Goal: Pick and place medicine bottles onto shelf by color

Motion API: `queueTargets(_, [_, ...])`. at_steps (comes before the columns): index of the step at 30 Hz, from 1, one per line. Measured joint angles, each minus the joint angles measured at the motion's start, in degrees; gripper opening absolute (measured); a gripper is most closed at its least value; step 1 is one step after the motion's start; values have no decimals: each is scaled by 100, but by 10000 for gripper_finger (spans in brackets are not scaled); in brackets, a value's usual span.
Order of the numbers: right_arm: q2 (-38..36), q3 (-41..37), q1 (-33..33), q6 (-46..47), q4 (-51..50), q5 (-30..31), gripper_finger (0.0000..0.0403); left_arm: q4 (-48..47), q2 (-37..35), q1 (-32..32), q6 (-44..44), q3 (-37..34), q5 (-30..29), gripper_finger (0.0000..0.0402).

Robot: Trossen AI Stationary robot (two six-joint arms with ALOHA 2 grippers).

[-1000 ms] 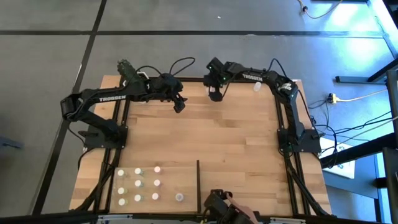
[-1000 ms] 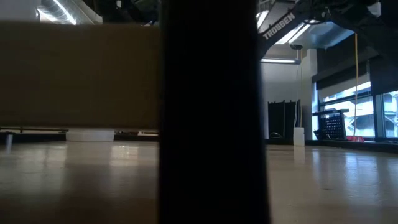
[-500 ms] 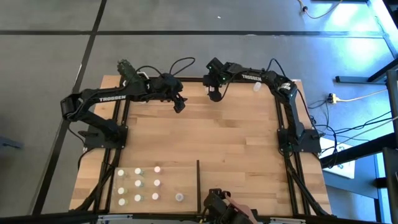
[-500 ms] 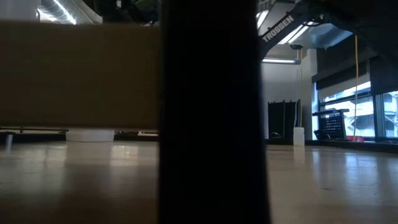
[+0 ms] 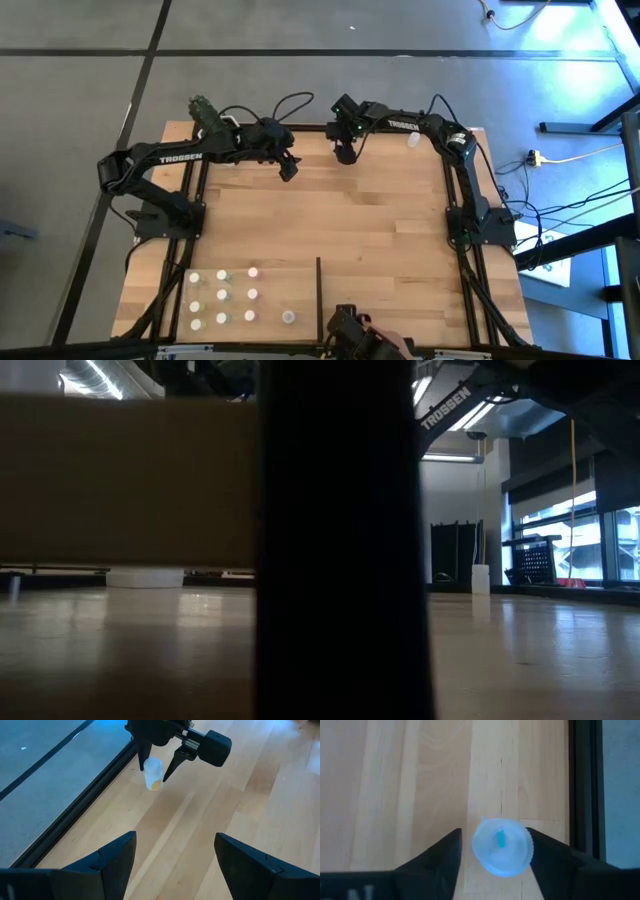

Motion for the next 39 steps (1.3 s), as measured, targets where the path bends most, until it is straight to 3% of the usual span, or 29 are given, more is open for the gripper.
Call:
queueTargets(7, [0, 5, 0, 277, -18, 2, 141, 0, 0, 0, 0, 0, -2, 263])
queueTargets(15, [-128, 3, 9, 583, -366, 136, 139, 0, 0, 0, 0, 0, -1, 263])
queueTargets(23, [-732, 44, 171, 933, -993, 278, 140, 0, 0, 0, 0, 0, -1, 263])
queueTargets(32, [-991, 1405, 1120, 1338, -2416, 847, 142, 0, 0, -2, 0, 0, -2, 263])
queueTargets(39, [-994, 2311, 1932, 2418, -2604, 1068, 143, 0, 0, 0, 0, 0, 0, 263])
